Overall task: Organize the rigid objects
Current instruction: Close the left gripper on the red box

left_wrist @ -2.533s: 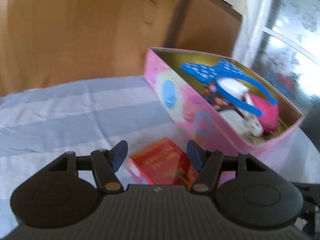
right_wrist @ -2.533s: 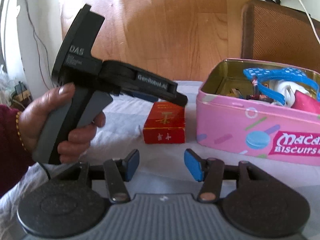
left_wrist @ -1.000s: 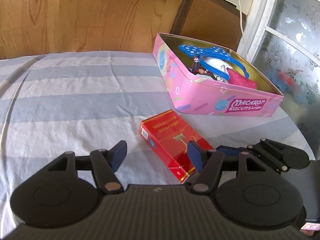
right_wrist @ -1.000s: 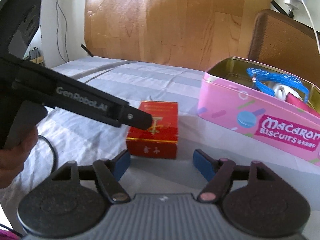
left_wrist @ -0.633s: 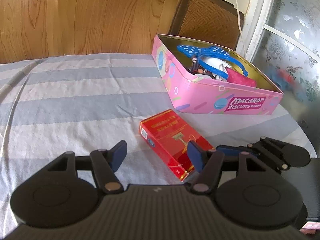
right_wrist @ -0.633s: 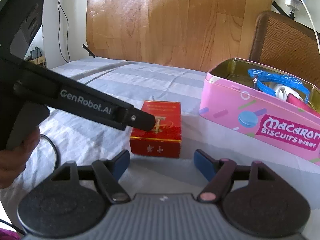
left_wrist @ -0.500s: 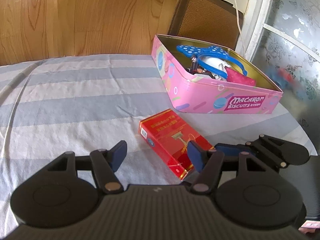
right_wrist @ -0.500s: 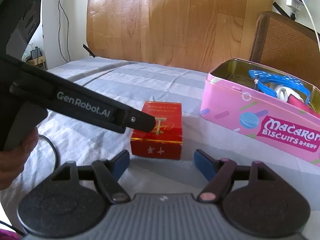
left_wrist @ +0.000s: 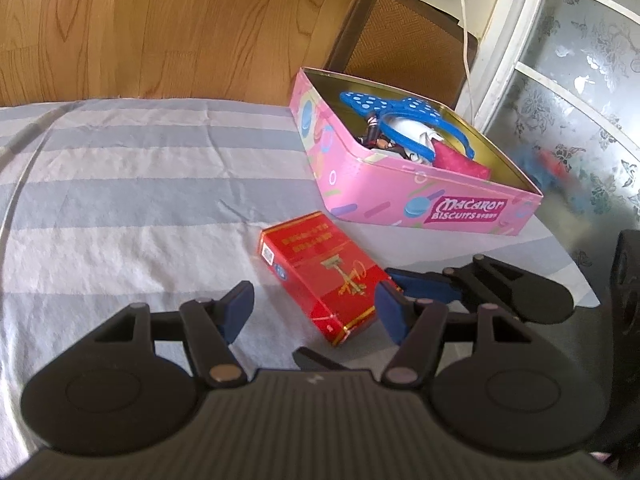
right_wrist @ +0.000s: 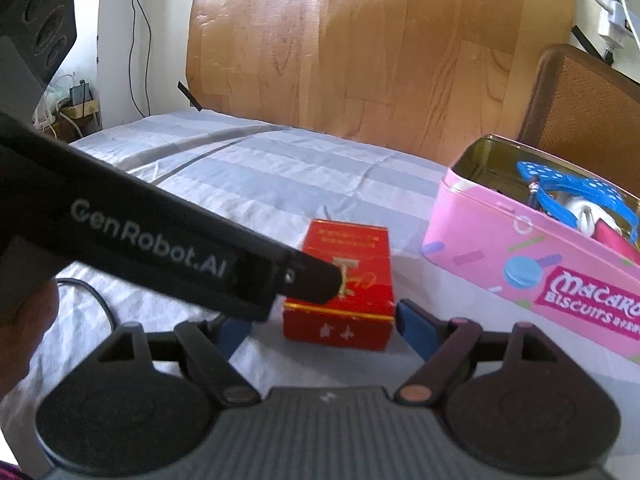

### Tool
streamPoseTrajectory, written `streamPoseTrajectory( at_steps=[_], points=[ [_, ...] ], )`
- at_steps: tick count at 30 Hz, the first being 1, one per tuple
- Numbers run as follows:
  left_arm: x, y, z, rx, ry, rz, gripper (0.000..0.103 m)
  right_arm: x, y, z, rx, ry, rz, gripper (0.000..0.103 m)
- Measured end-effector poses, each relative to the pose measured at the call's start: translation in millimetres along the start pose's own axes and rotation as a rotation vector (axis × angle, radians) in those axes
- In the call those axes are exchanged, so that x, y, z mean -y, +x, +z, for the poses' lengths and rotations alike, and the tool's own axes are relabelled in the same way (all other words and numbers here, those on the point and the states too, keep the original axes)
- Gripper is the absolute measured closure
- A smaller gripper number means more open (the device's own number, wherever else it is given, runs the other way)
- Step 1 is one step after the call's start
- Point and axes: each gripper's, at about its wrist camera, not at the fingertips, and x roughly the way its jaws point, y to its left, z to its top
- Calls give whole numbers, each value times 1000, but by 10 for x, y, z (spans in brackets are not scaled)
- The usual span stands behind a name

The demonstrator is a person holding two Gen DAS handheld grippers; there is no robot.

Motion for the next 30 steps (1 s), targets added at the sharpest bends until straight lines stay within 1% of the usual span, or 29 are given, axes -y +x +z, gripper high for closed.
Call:
streamPoseTrajectory(
  at_steps=[7, 14, 24, 30],
  points=[
    [18, 61, 17, -15, -17, -33, 35, 33, 21, -17, 3, 32, -7, 21],
    [57, 135, 1, -35, -15, -37, 34, 136, -10, -56, 13, 91, -4, 21],
    [-16, 165, 26, -40, -66, -45, 34, 119, 12, -47, 12, 84, -22, 21],
    [-6, 181, 31, -40, -63, -49, 34, 108, 22, -40, 10, 78, -24, 22]
  ],
)
